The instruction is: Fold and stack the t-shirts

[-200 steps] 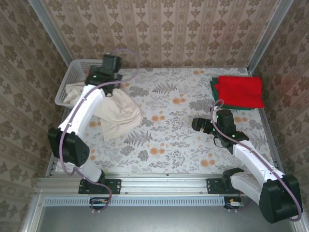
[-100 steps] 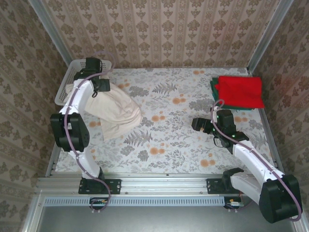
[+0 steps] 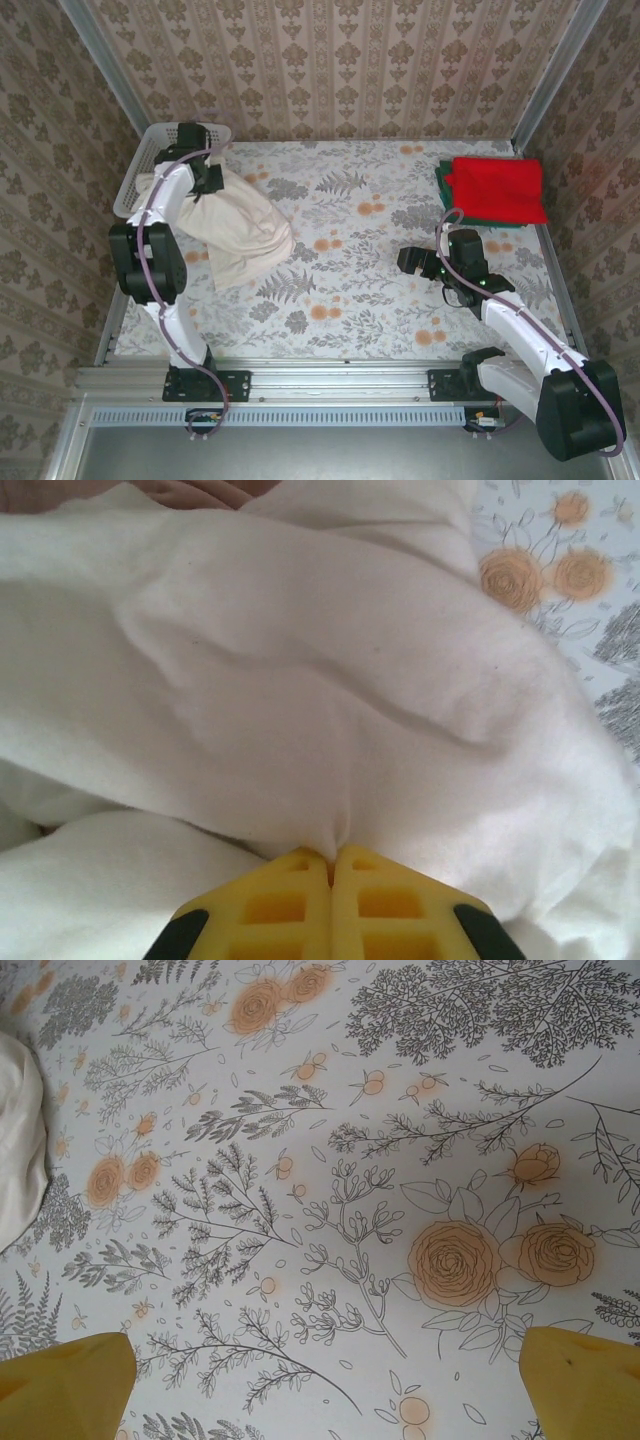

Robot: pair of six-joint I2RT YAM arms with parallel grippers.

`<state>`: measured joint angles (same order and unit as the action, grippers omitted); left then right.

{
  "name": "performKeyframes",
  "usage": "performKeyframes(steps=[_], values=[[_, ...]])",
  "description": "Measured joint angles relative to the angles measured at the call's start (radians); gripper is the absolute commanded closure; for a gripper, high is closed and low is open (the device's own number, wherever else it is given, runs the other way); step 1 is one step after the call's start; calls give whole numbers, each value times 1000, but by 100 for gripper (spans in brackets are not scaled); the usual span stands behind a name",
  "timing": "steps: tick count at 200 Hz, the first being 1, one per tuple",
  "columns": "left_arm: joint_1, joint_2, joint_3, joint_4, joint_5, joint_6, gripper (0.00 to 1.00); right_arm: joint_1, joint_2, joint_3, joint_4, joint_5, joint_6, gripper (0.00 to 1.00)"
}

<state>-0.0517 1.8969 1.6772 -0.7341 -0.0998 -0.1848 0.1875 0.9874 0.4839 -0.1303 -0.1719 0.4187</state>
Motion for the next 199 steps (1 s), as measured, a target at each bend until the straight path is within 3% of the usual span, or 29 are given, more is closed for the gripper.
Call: performKeyframes(steps=[36, 68, 96, 119, 138, 166, 172, 180, 184, 189, 199], values=[[-14, -113, 40, -56, 26, 0, 100, 0, 0, 0, 0, 0, 0, 0], [-85, -219, 258, -109, 9, 7, 100, 0, -5, 0, 0, 0, 0, 0], [-245, -298, 478, -95, -31, 54, 100, 0, -34, 0, 0, 1, 0, 0], [-470, -304, 685, -67, -71, 132, 100, -2, -57, 0, -2, 3, 1, 0], [-624, -305, 755, -24, -81, 189, 100, -5, -81, 0, -9, 4, 1, 0], [-669, -317, 669, 56, -117, 208, 100, -7, -119, 0, -14, 6, 5, 0], [-663, -319, 620, 77, -138, 206, 84, -7, -126, 0, -16, 6, 5, 0], [-652, -322, 542, 108, -159, 201, 46, -7, -134, -2, -16, 6, 8, 0], [-644, -321, 498, 122, -168, 194, 32, -7, -137, -2, -16, 6, 9, 0], [-632, -317, 446, 140, -176, 184, 22, -7, -142, -4, -15, 6, 10, 1], [-600, -286, 355, 161, -187, 156, 14, -7, -145, -9, -14, 4, 16, 2]])
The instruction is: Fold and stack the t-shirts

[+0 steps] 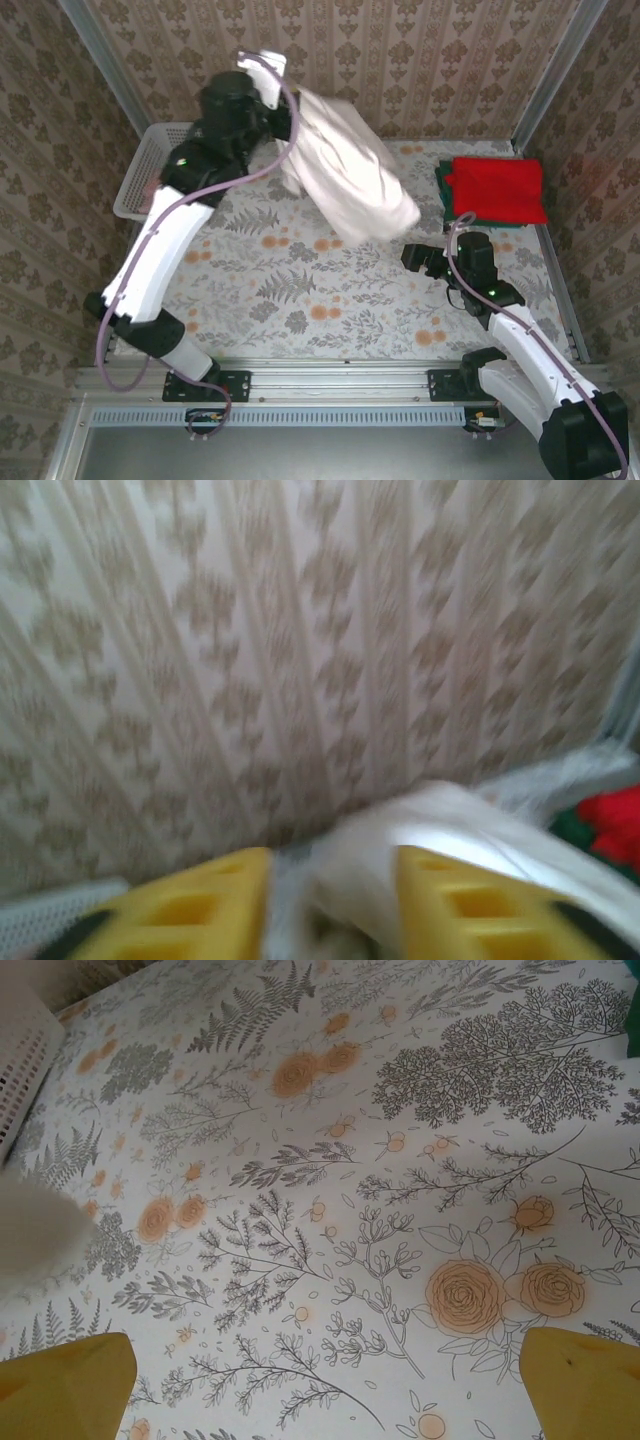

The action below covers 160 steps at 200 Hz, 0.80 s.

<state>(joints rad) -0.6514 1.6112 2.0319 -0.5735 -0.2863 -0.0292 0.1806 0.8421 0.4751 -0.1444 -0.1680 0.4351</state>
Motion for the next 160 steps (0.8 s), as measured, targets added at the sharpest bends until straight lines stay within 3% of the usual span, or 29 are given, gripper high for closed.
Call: performKeyframes(steps=[17, 49, 77, 98, 110, 123, 142, 160], values=[[60, 92, -105, 0, -16, -55, 1, -1, 0, -15, 4, -14, 15, 3], [130, 237, -328, -16, -69, -117, 0, 0, 2, -31, -13, -46, 31, 9], [102, 161, -584, 3, -76, -133, 0, 37, -4, -41, -25, -47, 59, 12], [8, -42, -817, 68, -29, -140, 1, 129, 4, -44, -54, -2, 82, 13], [-95, -163, -932, 131, 7, -143, 1, 171, 34, -43, -77, 38, 97, 13], [-223, -231, -1017, 207, 49, -146, 1, 183, 77, -42, -105, 97, 117, 20], [-374, -208, -1084, 286, 96, -158, 2, 139, 113, -42, -145, 173, 148, 27], [-462, -117, -1103, 321, 108, -160, 1, 68, 146, -33, -176, 229, 175, 19]])
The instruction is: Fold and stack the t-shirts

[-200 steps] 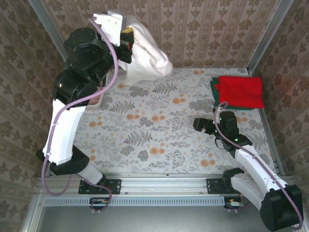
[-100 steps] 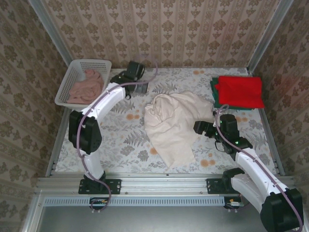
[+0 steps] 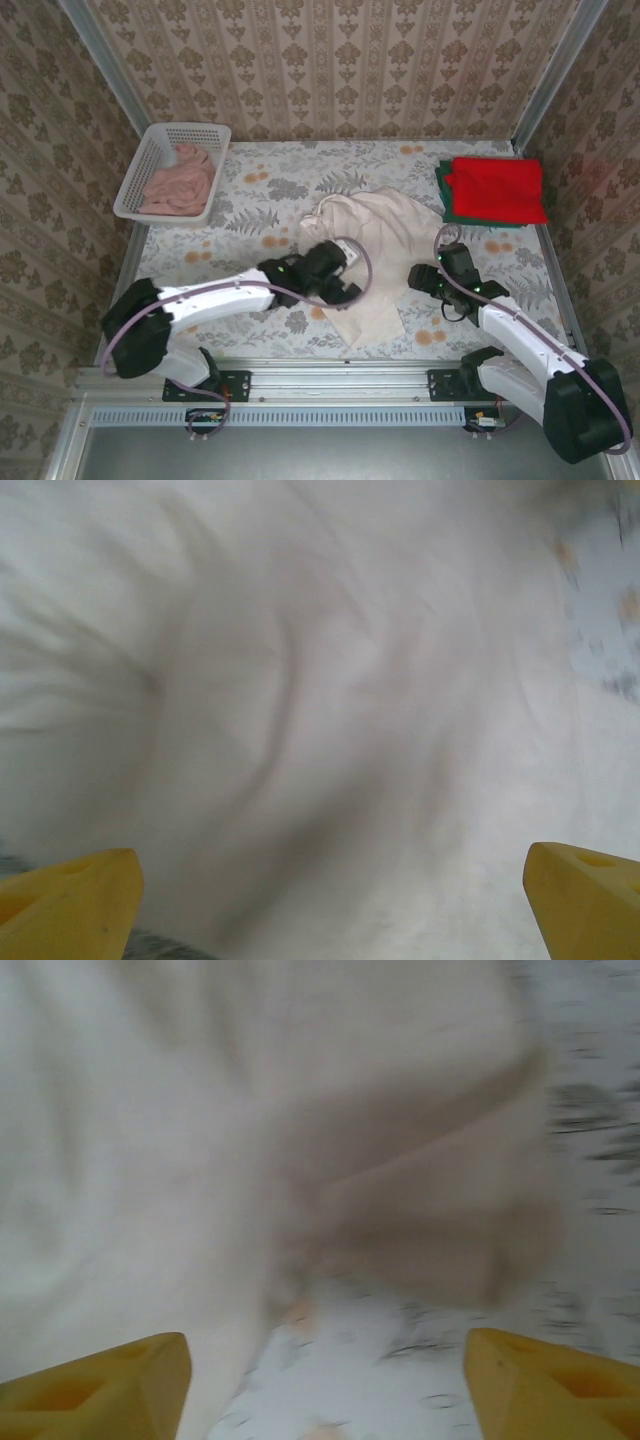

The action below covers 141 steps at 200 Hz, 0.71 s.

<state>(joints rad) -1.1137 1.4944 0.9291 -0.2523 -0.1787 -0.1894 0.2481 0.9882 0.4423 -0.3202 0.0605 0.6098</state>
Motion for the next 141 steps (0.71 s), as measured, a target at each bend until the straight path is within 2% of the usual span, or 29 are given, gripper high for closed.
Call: performKeyframes(steps=[34, 55, 66, 74, 93, 111, 125, 141], values=[[-84, 153, 1, 39, 29, -3, 10, -38, 114, 56, -21, 61, 19, 24], [-104, 207, 1, 84, 68, -6, 22, -51, 201, 82, -3, 66, 24, 36], [-108, 227, 1, 108, 80, -3, 24, -60, 251, 95, 12, 59, 30, 40], [-107, 238, -1, 127, 87, -7, 24, -62, 291, 108, 20, 56, 27, 49], [-89, 235, -25, 171, 105, -20, 15, -65, 373, 152, 33, 40, 29, 76], [-55, 195, -74, 196, 108, -21, 10, -65, 399, 201, 32, 14, 28, 94], [-26, 128, -113, 193, 104, -20, 10, -53, 399, 259, 29, -6, 27, 100], [13, 26, -149, 194, 98, -21, 10, 9, 412, 377, 14, -17, 21, 99]])
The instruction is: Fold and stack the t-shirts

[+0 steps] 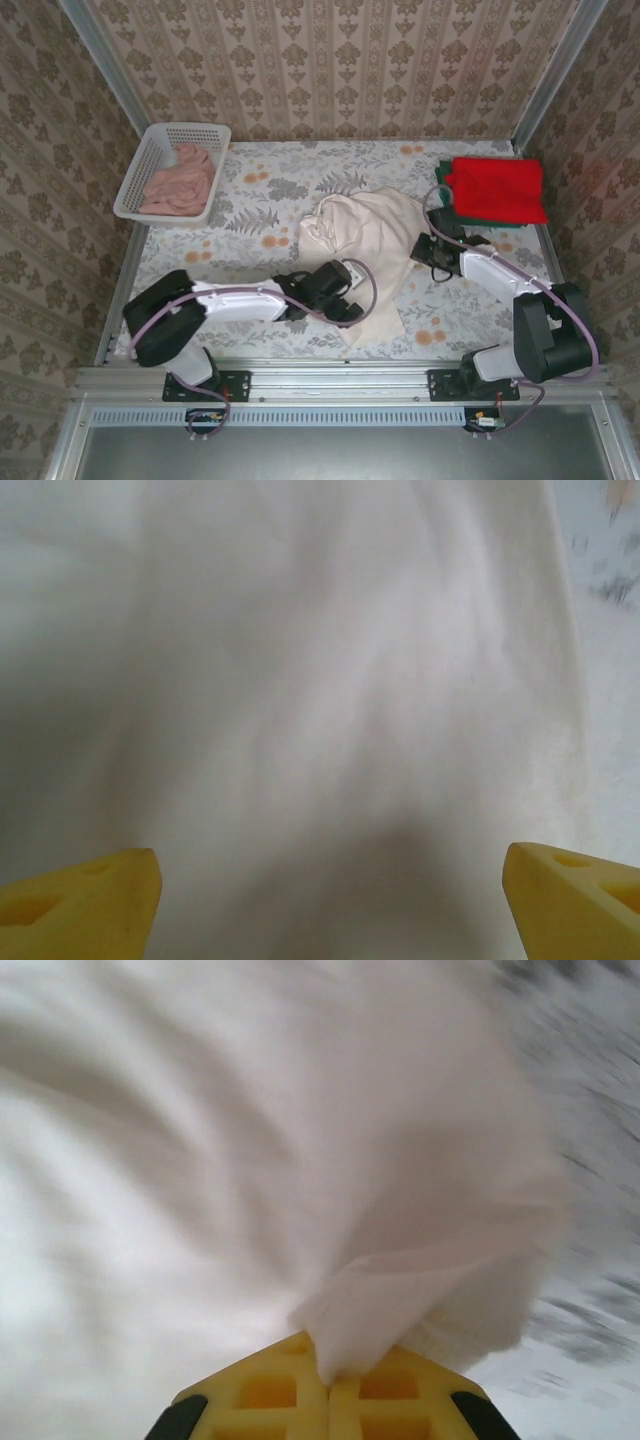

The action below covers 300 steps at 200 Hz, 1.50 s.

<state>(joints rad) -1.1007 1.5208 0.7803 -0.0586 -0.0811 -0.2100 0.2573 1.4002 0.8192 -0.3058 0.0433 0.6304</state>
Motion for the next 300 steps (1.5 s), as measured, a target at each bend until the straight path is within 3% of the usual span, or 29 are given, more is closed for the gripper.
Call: performKeyframes(steps=[26, 51, 71, 83, 120, 158, 191, 221, 255, 300], values=[[116, -185, -53, -5, -34, -35, 11, 182, 133, 306, -4, -12, -10, 92], [257, -375, -141, -35, -105, -109, 12, 332, 357, 599, 6, -59, -33, 83], [334, -538, -225, -101, -163, -166, 9, 402, 545, 772, -6, -132, -54, 61], [359, -632, -267, -145, -190, -190, 5, 425, 609, 803, -16, -159, -55, 47], [402, -775, -335, -187, -197, -213, 3, 431, 542, 664, -54, -176, -76, 34], [470, -550, -292, -112, -105, -212, 3, 411, 108, 275, -29, -31, -44, 35], [546, -206, -74, -53, 32, -196, 15, 408, -200, -53, -23, 66, 41, 37], [597, 27, 123, 24, 153, -159, 24, 431, -277, -279, -44, 82, 123, 38], [671, 200, 235, 49, 332, -79, 23, 462, -340, -408, -42, 80, 196, 37], [565, 179, 259, 21, 330, 185, 13, 468, -346, -431, -34, 77, 237, 40]])
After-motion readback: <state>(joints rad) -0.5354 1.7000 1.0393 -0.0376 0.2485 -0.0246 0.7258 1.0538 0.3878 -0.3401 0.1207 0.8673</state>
